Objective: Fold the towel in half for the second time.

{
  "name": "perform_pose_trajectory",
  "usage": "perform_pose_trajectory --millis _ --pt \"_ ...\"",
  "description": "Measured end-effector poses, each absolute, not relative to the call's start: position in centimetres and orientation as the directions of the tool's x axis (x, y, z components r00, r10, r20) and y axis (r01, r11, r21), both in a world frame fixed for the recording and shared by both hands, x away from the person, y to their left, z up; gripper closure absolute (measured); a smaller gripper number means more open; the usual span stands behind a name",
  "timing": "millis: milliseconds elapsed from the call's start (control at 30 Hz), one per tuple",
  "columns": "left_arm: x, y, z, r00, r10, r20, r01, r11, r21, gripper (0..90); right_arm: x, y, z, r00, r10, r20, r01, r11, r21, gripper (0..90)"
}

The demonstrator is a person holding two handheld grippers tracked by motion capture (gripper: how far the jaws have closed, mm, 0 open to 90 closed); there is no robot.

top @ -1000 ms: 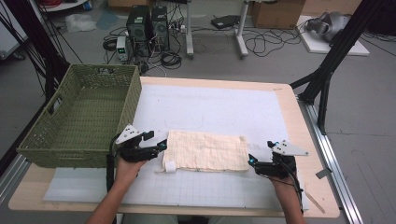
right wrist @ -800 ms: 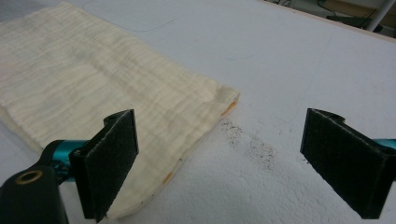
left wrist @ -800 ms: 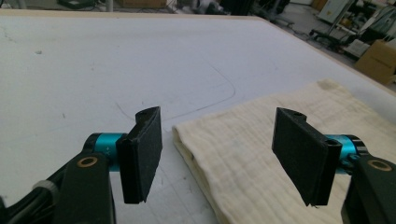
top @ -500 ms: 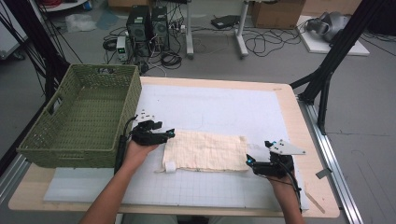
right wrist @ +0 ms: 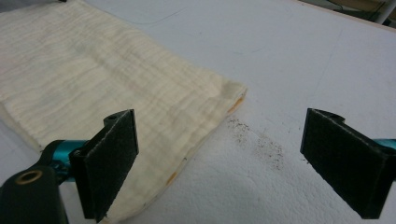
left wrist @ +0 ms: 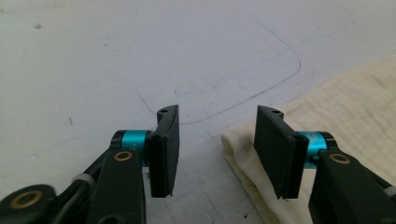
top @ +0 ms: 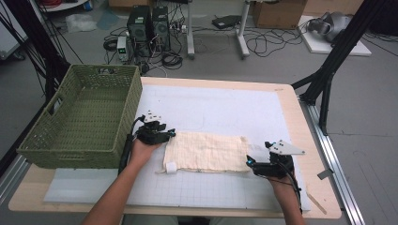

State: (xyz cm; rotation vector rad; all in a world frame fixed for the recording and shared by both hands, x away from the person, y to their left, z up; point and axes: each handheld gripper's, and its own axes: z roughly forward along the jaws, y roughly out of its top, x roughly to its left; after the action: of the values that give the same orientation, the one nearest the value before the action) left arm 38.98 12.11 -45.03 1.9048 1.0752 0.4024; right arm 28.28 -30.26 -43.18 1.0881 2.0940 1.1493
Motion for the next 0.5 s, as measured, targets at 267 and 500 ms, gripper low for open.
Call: perform_pose_trajectory --millis 267,500 --pt "38.7 11.2 -45.1 0.639 0.765 -0.075 0.487 -0.328 0.809 83.8 28.6 -30.3 -43.3 -0.539 0.841 -0.047 0.413 0.313 0.855 10.6" --pt "38.8 11.5 -45.2 0.635 0.766 -0.1 0.499 -0.309 0.809 85.4 30.3 -30.0 -43.2 -0.538 0.842 0.021 0.449 0.266 0.853 10.5"
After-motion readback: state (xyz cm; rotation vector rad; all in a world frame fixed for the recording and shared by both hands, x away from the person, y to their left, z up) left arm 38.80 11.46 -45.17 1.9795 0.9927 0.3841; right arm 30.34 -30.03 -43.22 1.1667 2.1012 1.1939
